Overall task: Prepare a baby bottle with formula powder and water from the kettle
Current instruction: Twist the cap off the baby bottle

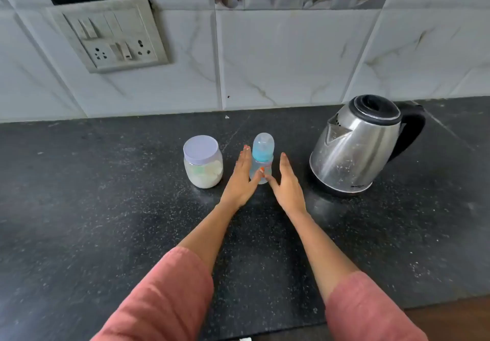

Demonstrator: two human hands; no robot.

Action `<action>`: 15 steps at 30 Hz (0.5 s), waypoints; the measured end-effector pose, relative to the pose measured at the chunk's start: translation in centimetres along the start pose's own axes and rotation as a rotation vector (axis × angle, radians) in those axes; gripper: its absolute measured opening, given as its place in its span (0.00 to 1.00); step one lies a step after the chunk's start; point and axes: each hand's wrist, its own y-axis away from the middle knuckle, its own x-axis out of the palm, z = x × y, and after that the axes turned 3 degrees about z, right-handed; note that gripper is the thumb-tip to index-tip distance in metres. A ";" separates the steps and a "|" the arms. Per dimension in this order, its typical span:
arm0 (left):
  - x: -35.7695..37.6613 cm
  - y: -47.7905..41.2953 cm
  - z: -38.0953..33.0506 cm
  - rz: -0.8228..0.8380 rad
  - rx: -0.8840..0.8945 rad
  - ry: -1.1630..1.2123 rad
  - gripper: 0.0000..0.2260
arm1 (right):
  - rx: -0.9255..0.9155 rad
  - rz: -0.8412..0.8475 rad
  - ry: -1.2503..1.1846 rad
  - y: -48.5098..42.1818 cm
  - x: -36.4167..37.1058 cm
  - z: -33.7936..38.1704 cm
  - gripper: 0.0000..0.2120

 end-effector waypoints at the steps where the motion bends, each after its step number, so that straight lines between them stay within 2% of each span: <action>1: 0.0 -0.2 -0.1 -0.019 -0.013 0.070 0.30 | 0.039 0.002 -0.082 -0.4 0.1 0.0 0.34; 4: -0.1 -0.9 0.1 -0.073 -0.070 0.188 0.32 | 0.059 0.009 -0.179 -1.3 0.1 0.2 0.35; 8: 0.3 -1.9 0.7 -0.087 -0.084 0.275 0.30 | 0.066 0.016 -0.269 -2.3 0.2 0.4 0.29; 15: 0.4 -2.0 0.8 -0.121 -0.096 0.319 0.27 | 0.076 0.028 -0.325 -2.5 -0.1 0.5 0.26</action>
